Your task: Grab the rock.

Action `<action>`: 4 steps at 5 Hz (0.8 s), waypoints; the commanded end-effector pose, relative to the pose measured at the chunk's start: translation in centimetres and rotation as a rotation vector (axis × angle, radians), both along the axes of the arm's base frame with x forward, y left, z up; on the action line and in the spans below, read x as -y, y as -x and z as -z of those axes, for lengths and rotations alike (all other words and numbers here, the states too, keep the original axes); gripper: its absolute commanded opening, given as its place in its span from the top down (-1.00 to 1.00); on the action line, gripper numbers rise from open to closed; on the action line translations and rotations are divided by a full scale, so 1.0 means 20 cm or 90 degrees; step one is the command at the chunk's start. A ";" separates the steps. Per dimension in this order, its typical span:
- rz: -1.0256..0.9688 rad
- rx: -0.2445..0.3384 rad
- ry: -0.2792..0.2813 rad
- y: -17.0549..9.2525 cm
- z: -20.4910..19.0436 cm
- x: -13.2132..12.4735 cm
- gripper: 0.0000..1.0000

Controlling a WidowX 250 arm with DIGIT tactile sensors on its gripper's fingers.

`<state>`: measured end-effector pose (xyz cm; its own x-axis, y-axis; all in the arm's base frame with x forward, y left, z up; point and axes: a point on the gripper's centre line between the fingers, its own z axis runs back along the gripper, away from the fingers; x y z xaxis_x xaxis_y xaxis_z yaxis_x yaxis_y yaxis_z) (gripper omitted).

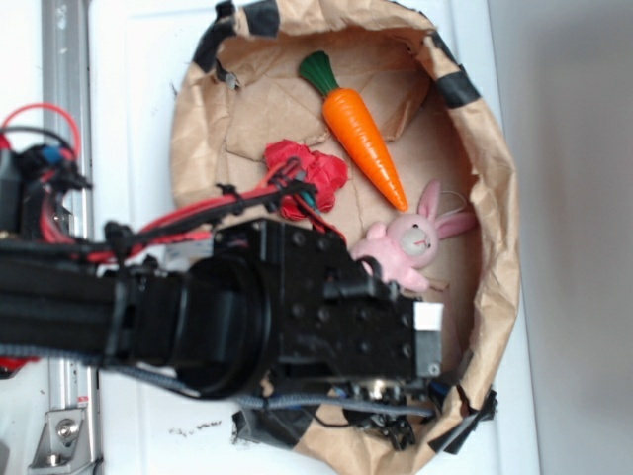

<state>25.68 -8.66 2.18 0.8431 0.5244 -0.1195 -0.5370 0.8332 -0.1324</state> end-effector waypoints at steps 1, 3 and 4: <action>0.002 0.060 0.036 0.03 -0.05 -0.04 1.00; -0.039 0.175 -0.035 -0.02 -0.47 -0.26 1.00; -0.010 0.194 -0.144 -0.04 -0.65 -0.41 1.00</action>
